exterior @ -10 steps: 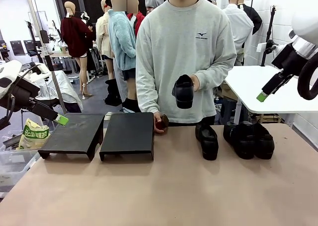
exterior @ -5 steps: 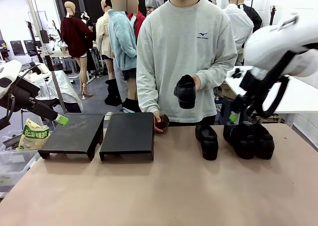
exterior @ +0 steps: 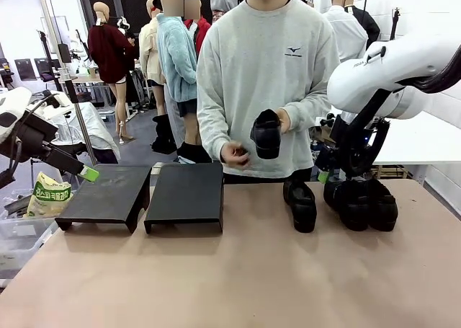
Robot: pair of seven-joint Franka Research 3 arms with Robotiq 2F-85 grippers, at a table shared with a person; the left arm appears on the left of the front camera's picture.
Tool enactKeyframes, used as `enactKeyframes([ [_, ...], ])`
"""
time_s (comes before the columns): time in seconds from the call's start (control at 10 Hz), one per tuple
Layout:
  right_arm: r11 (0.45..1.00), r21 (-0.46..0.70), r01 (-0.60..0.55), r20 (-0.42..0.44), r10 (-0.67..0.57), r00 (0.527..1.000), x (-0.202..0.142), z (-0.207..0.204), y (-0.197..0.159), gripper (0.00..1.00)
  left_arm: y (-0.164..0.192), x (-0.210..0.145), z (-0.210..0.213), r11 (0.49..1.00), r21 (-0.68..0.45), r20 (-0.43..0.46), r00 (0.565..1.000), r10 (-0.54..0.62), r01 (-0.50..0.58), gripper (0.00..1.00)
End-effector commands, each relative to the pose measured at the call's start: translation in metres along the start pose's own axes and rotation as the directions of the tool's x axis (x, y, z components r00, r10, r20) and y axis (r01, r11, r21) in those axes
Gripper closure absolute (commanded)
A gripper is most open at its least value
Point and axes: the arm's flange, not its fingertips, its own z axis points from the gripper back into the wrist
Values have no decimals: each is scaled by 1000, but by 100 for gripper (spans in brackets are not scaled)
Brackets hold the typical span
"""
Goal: Organize the shoes by placing them on the stand.
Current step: Pick up one Shoe and place it in the middle of the table.
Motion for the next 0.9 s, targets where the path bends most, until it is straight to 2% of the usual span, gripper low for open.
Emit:
enactKeyframes([
  [0.0,999,16,-35,19,34,999,-1,3,6,0,1,-1,1,1000,-8,6,1000,-1,1,0],
  [0.2,1000,2,-7,3,7,1000,0,1,3,0,1,-1,1,1000,-8,6,1000,-1,1,0],
  [0.3,999,-25,25,-69,-27,997,11,-6,-2,0,1,-1,1,1000,-8,6,1000,-1,1,0],
  [0.4,1000,2,19,-106,-19,994,22,-18,-8,0,1,-1,1,1000,-8,6,1000,-1,1,0],
  [0.8,998,-23,66,-208,-70,976,41,-51,-14,0,1,-1,1,1000,-8,6,1000,-1,1,0],
])
